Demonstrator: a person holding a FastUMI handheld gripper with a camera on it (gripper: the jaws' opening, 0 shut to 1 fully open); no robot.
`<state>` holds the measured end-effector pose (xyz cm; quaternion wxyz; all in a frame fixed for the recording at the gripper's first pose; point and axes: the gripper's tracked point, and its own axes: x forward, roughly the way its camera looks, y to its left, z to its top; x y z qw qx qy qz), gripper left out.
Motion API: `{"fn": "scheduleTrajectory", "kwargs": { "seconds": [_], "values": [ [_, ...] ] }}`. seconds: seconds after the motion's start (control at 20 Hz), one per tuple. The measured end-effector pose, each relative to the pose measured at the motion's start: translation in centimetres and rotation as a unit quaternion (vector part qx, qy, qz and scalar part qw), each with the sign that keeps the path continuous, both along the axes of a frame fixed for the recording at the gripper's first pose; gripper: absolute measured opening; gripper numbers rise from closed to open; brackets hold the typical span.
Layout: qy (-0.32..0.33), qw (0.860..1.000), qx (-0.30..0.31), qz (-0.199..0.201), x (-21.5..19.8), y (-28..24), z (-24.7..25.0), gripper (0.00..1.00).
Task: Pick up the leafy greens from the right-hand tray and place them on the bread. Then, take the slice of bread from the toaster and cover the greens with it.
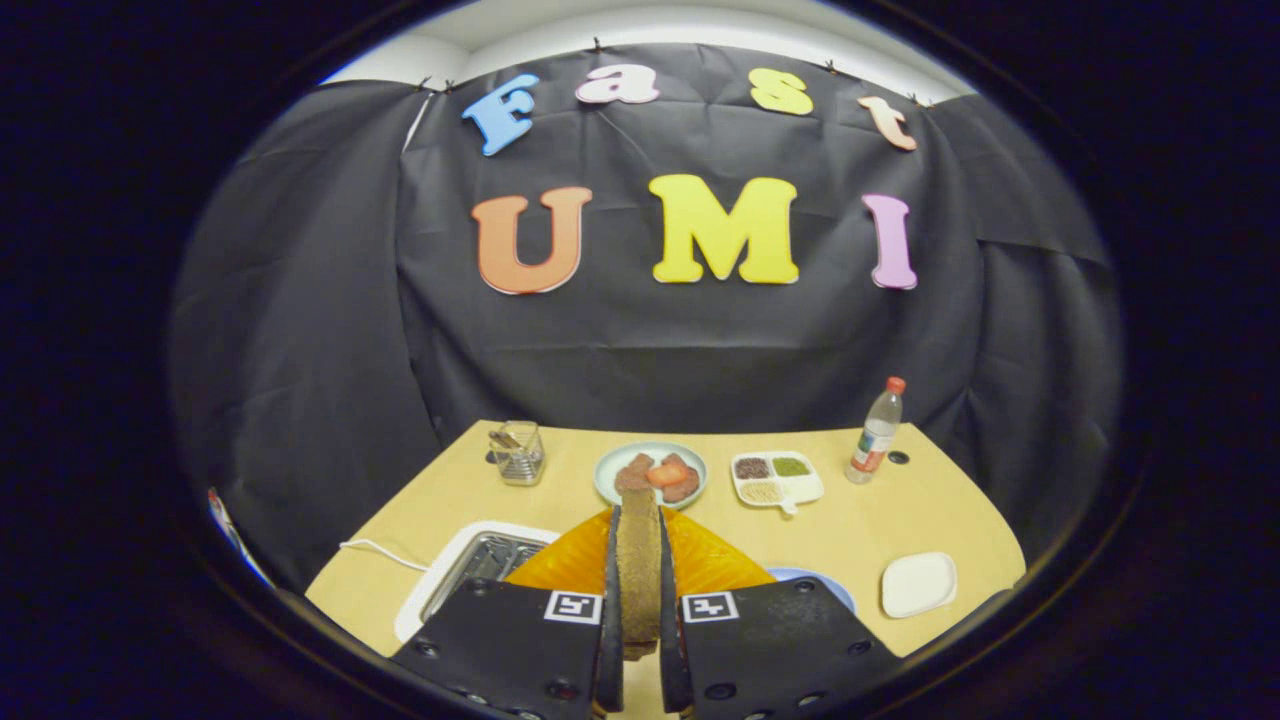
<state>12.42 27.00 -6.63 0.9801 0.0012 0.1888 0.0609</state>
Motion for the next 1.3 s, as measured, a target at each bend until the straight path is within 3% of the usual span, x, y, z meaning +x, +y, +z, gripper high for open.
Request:
{"fn": "scheduleTrajectory", "kwargs": {
  "seconds": [0.35,0.95,1.3],
  "values": [
    [0.050,0.998,0.026,-0.037,0.5,-5.4,-7.2,0.15],
    [0.061,0.996,0.069,-0.015,1.6,-10.4,-13.5,0.16],
    [0.063,0.996,0.064,-0.027,2.3,-13.4,-16.7,0.18]
  ]
}}
